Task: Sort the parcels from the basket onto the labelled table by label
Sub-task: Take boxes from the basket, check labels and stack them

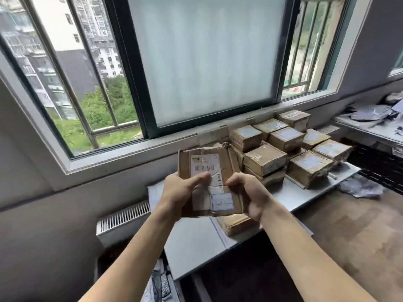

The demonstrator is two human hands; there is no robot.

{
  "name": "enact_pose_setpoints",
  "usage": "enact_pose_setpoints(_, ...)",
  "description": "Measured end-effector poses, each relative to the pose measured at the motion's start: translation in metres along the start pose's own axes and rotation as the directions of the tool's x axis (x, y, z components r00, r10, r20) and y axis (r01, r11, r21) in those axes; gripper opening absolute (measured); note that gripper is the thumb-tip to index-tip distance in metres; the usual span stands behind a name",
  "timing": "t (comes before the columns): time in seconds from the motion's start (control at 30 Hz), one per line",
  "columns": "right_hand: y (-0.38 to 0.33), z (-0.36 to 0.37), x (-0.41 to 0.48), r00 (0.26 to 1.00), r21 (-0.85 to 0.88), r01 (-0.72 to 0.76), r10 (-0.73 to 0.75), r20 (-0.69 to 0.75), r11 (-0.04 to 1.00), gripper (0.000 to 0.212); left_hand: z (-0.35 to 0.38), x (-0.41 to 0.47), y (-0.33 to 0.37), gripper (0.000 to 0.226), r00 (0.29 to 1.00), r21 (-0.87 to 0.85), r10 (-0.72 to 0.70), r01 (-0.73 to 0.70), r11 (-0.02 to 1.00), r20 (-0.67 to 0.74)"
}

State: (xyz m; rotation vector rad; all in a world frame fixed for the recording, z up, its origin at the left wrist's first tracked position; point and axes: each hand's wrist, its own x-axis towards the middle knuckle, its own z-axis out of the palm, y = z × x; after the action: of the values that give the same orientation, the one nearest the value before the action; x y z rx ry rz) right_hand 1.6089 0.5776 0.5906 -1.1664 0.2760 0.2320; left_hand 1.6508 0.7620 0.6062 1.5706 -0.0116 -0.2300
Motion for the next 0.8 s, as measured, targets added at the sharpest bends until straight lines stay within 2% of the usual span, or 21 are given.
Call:
enact_pose_setpoints(0.07,-0.01,-0.035,0.006,1.0,0.013,-0.026,0.026,-0.001,1.0,0.024,0.036,0.009,-0.003,0.029,1.0,-0.007,-0.013,0.013,1.0,-0.015)
enact_pose_setpoints(0.23,-0.018,-0.106,0.029,0.995,0.043,-0.102,0.102,0.005,0.994,0.062,0.102,0.039,-0.02,0.034,0.996,0.003,-0.086,0.087,0.996,-0.024)
enact_pose_setpoints(0.3,-0.019,-0.128,0.041,0.994,0.058,-0.114,0.114,0.005,0.992,0.071,0.122,0.054,-0.03,0.035,0.993,-0.005,-0.113,0.113,0.994,-0.036)
enact_pose_setpoints(0.43,-0.023,-0.174,0.073,0.993,0.033,-0.079,0.082,-0.088,0.996,0.044,0.157,0.09,-0.049,0.034,0.987,-0.019,-0.157,0.156,0.988,-0.031)
enact_pose_setpoints(0.63,-0.045,-0.244,0.134,0.954,-0.081,-0.073,0.046,-0.296,0.994,0.044,0.205,0.171,-0.081,0.032,0.97,-0.021,-0.243,0.243,0.97,0.011)
enact_pose_setpoints(0.8,-0.08,-0.288,0.181,0.937,-0.136,-0.094,0.042,-0.347,0.986,0.029,0.245,0.246,-0.092,0.038,0.948,-0.063,-0.316,0.318,0.946,0.035)
